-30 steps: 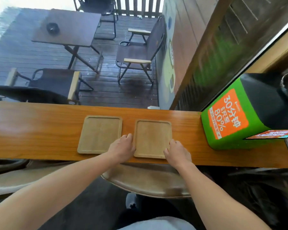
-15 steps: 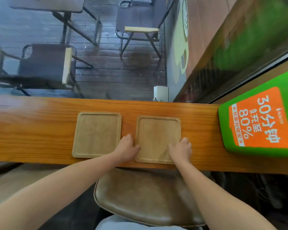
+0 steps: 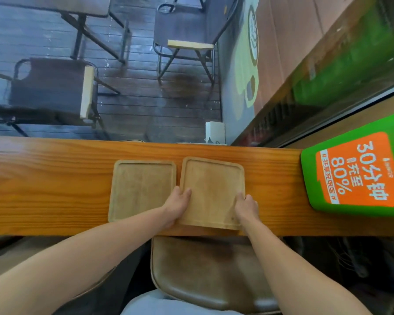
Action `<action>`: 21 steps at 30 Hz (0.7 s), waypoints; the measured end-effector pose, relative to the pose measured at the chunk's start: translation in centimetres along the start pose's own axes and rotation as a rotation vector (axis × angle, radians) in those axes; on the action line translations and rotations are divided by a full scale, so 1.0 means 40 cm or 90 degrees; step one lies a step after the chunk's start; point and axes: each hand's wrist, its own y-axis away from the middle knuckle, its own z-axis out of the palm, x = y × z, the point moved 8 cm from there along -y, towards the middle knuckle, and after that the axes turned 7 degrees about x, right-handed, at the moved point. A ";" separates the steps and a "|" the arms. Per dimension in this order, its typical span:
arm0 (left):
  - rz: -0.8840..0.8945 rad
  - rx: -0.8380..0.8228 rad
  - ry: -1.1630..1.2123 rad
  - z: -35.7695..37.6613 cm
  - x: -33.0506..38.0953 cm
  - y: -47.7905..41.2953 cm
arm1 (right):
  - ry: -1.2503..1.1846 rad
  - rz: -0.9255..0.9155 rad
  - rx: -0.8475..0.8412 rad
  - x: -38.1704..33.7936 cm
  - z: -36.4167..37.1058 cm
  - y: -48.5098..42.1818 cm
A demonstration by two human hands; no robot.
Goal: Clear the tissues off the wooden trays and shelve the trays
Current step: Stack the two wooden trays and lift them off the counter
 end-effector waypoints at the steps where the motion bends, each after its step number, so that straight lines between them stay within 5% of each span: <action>1: 0.000 0.005 0.012 -0.030 0.003 0.004 | -0.004 -0.005 -0.006 -0.022 0.016 0.020; 12: 0.014 0.122 0.040 -0.441 -0.055 0.005 | -0.046 -0.073 -0.106 -0.248 0.309 0.234; 21: -0.003 0.110 -0.019 -0.505 -0.114 -0.033 | 0.011 -0.078 -0.061 -0.247 0.371 0.272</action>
